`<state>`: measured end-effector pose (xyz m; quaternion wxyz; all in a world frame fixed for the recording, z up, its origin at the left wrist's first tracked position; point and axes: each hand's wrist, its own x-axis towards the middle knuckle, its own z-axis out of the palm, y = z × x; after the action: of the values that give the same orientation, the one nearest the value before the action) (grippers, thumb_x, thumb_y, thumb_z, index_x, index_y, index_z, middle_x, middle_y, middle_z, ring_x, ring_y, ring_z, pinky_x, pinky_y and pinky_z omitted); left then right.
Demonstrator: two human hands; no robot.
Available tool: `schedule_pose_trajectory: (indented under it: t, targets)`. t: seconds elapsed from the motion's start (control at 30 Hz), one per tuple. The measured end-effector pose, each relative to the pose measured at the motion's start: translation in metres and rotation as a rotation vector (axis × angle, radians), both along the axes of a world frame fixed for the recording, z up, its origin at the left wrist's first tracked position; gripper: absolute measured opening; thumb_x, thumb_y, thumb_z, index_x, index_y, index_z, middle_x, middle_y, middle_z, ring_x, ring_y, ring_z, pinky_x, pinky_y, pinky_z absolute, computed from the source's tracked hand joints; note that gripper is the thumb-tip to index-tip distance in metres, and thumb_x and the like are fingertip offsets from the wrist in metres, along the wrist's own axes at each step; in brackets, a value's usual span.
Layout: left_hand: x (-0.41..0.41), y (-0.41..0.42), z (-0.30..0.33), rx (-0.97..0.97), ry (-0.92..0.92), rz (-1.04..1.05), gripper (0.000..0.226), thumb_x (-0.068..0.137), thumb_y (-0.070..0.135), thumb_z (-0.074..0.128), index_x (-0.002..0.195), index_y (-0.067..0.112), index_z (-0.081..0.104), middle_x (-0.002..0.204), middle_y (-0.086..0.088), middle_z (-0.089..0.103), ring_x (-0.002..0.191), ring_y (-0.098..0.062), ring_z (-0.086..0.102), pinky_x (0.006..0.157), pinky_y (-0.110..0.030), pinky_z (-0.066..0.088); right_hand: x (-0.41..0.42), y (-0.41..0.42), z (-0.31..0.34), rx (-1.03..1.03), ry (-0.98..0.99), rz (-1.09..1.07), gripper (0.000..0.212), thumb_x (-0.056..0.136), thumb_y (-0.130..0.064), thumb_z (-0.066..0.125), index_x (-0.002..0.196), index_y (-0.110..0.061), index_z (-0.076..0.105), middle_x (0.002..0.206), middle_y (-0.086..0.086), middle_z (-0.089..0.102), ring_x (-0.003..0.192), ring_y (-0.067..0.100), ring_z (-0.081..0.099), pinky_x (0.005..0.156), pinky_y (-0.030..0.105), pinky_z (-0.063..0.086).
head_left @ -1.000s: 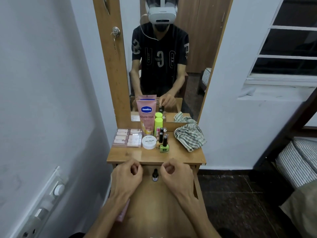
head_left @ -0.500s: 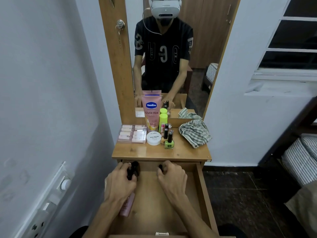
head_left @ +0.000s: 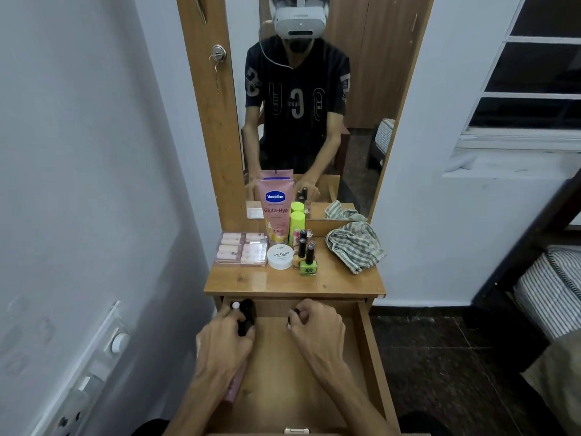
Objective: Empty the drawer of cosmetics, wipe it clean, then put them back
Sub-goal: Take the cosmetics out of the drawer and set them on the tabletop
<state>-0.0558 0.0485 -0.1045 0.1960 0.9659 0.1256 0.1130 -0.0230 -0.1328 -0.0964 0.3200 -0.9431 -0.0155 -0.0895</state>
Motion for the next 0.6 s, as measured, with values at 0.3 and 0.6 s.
schedule_pose_trajectory:
  t: [0.3,0.6]
  targets:
    - [0.0,-0.024,0.044,-0.21,-0.184,-0.086,0.02,0.064,0.043,0.078,0.073,0.032,0.063,0.064,0.018,0.06,0.064,0.004,0.056,0.057,-0.018,0.039,-0.001,-0.041,0.061,0.13,-0.141,-0.044,0.01,0.077,-0.039,0.074,0.069,-0.034,0.071,0.065,-0.021,0.066,0.066,-0.004,0.064,0.061,0.022,0.054]
    - [0.067,-0.046,0.098,-0.295,-0.264,-0.21,0.015,0.068,0.041,0.073,0.072,0.029,0.065,0.061,0.011,0.061,0.061,-0.004,0.058,0.054,-0.023,0.046,0.044,-0.041,0.097,0.118,-0.195,-0.029,0.012,0.08,-0.035,0.076,0.086,-0.027,0.083,0.075,-0.015,0.074,0.073,0.002,0.068,0.073,0.033,0.061]
